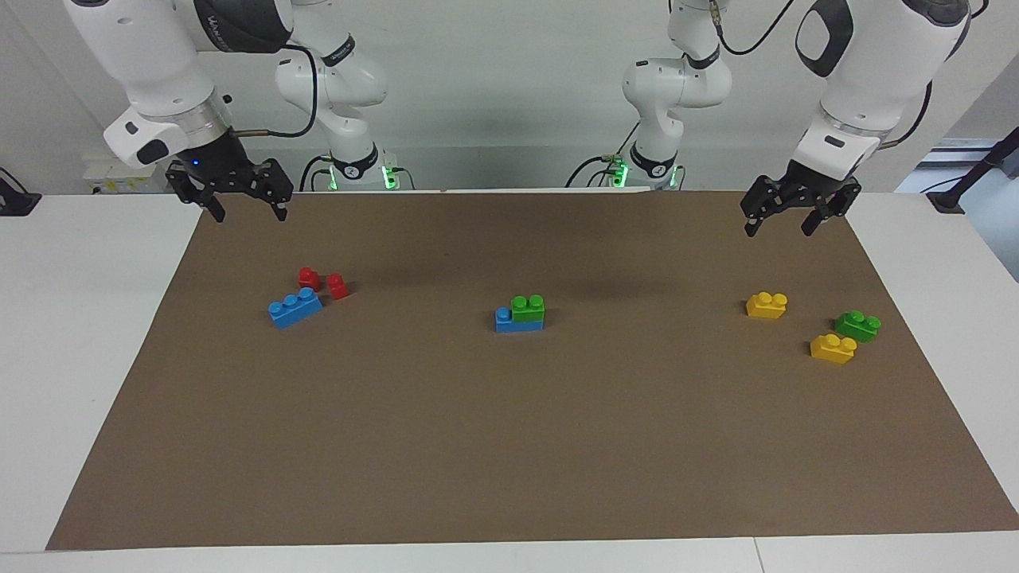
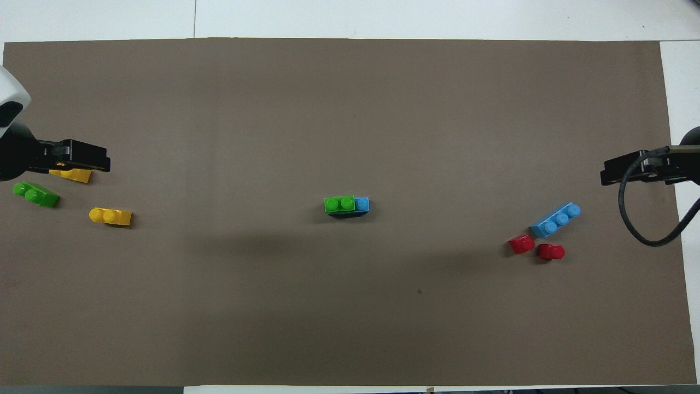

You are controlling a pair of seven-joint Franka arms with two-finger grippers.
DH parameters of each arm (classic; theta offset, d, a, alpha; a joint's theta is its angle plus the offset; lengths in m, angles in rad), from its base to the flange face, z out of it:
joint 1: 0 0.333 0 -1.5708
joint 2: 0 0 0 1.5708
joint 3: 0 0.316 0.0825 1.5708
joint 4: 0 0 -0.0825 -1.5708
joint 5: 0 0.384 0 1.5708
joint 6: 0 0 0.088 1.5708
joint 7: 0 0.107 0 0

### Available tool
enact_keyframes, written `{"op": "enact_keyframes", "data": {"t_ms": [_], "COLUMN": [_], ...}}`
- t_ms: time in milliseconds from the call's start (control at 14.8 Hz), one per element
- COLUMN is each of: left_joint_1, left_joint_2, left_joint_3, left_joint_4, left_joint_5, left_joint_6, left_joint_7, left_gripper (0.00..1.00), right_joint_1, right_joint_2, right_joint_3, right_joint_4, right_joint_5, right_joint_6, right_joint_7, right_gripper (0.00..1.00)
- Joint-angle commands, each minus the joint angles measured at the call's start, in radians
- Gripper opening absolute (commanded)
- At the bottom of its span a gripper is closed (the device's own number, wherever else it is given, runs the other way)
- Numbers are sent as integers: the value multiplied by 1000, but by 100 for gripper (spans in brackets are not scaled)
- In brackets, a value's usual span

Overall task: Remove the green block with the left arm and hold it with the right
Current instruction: 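Move both grippers toward the joined green and blue bricks at center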

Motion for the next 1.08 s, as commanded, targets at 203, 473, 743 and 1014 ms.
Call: {"op": "enact_keyframes", "data": {"t_ms": [203, 473, 743, 1014], "left_joint_1": [16, 13, 2, -80], "left_joint_2": [-20, -20, -21, -64], "left_joint_3": [-9, -9, -12, -20], "left_joint_4": [-27, -23, -30, -123], "left_joint_5": [-19, -17, -19, -19], "left_joint_6": [25, 25, 26, 49], "left_joint_7": [17, 7, -116, -521], "left_gripper": [100, 100, 100, 100], "right_joint_1": [2, 73, 185, 190], "right_joint_2": [7, 5, 40, 115], "right_joint_3": [17, 31, 32, 31], "right_joint_4": [7, -51, -123, -194], "right_joint_5": [-24, 71, 178, 422], "right_joint_6": [8, 65, 192, 318], "right_joint_7": [110, 640, 1270, 1545], "right_gripper": [100, 98, 98, 97]}}
